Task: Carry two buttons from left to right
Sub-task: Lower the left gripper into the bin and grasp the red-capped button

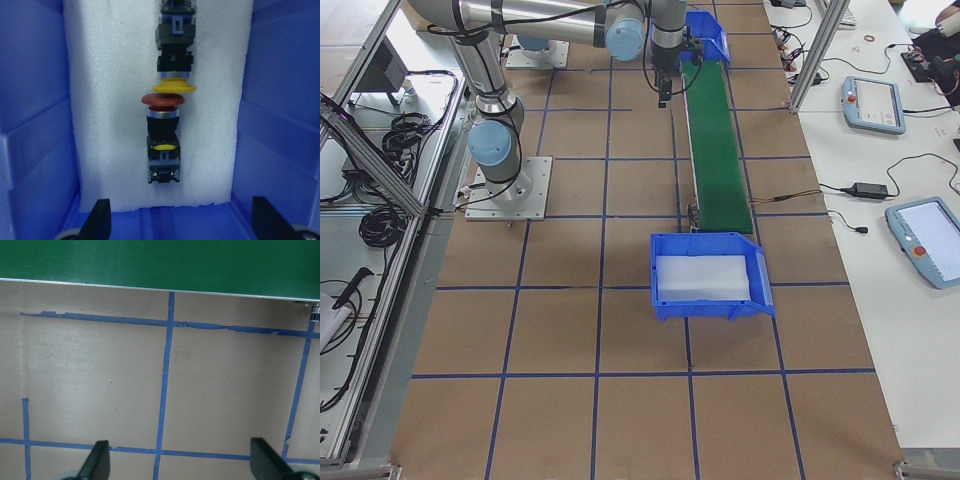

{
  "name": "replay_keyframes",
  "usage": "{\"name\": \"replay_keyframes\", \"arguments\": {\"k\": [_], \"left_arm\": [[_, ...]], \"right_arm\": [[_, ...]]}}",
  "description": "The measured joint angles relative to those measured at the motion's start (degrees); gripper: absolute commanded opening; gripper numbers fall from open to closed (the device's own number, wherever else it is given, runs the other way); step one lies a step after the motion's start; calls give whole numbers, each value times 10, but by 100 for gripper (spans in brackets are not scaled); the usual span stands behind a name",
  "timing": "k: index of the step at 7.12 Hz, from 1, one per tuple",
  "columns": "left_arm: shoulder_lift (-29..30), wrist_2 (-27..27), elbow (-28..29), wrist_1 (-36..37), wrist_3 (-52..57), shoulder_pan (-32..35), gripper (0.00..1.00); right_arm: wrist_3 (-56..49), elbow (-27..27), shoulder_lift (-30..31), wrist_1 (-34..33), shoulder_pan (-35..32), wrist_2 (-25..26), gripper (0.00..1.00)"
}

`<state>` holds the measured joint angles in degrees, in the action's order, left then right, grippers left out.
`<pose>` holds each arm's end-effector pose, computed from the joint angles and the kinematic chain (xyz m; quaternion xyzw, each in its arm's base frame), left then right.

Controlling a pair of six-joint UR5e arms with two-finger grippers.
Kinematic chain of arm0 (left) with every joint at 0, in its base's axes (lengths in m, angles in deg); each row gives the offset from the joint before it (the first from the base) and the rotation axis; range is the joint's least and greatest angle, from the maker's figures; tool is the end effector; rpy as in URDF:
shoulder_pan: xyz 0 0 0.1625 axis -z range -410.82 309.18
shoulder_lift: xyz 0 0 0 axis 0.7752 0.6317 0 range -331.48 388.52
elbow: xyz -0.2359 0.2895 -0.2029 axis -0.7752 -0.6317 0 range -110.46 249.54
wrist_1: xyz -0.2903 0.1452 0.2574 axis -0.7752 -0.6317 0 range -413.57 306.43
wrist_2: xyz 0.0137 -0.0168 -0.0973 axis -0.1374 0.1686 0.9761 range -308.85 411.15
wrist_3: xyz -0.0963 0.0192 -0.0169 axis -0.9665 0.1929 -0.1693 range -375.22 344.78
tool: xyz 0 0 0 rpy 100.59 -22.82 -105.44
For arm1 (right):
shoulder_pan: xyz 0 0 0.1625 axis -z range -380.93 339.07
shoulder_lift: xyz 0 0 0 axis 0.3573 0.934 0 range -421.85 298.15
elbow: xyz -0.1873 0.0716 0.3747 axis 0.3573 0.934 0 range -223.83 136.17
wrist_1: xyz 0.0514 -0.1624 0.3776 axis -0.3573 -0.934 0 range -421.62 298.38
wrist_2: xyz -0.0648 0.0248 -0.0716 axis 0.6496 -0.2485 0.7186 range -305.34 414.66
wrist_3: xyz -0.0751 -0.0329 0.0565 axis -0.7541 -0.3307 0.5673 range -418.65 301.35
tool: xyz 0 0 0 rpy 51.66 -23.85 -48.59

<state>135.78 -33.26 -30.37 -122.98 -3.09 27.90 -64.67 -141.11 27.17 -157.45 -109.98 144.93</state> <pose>-0.0302 -0.5799 0.2794 -0.0046 -0.9972 -0.0462 0.0593 0.1247 -0.4930 0.4275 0.0443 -0.9988 -0.0213 0.0010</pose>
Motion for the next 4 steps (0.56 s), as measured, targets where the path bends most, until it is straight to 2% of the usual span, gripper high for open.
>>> {"name": "replay_keyframes", "arguments": {"k": [3, 4], "left_arm": [[29, 4, -14, 44, -4, 0, 95], [43, 7, -14, 53, -5, 0, 85]], "right_arm": [[-3, -2, 0, -1, 1, 0, 100], [-2, -2, 0, -2, 1, 0, 100]]}}
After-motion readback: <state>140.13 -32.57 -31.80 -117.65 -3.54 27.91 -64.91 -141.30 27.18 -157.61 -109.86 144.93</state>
